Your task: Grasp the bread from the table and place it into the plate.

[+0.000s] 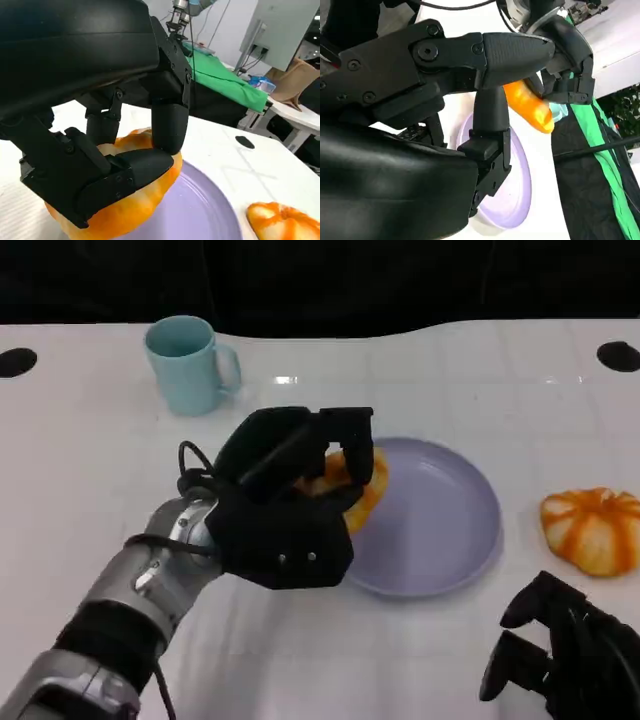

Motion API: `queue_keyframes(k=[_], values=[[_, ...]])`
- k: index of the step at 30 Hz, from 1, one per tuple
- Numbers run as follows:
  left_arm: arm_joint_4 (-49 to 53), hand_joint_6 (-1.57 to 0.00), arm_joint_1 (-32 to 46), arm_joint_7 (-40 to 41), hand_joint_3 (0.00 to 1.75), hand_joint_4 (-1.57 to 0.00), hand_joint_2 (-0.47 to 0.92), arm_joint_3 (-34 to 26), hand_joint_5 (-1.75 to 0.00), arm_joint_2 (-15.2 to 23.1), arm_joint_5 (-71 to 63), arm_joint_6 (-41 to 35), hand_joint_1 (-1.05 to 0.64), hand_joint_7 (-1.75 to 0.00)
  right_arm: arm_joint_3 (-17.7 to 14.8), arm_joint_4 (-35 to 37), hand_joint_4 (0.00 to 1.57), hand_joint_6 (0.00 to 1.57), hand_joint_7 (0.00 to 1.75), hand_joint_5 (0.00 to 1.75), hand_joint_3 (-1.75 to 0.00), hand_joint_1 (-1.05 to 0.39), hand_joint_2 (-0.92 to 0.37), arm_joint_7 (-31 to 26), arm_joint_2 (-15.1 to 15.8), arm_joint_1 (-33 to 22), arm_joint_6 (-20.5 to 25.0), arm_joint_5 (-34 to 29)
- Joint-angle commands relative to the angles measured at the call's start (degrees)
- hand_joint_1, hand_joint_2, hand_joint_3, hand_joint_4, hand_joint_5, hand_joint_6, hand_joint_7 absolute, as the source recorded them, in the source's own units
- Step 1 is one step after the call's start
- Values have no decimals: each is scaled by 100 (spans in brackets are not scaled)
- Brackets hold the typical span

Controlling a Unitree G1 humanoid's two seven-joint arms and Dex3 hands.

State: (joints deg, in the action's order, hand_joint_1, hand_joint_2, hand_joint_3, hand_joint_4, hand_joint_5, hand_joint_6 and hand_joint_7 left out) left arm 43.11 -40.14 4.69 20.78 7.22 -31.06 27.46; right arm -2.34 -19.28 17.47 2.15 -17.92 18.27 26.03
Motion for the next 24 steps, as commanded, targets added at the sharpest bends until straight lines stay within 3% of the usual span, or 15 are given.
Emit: queue_keyframes(k=[1,21,24], values=[[143,-73,-228,15,138,-92,44,64,-175,-104,10,13,-20,-175,-36,-22,61,43,165,175,-42,-52,-92,13,46,-27,-65,17],[1148,-71,-709,434,135,-92,45,339,-175,-586,-122,271,-18,-175,12,-136,62,42,166,175,-42,-52,-92,-42,19,-94,-36,1],[1247,-68,-736,306,132,-87,48,307,-175,-610,-44,299,-19,-165,2,-159,61,42,165,175,-40,-52,-92,-63,1,-112,-2,35]])
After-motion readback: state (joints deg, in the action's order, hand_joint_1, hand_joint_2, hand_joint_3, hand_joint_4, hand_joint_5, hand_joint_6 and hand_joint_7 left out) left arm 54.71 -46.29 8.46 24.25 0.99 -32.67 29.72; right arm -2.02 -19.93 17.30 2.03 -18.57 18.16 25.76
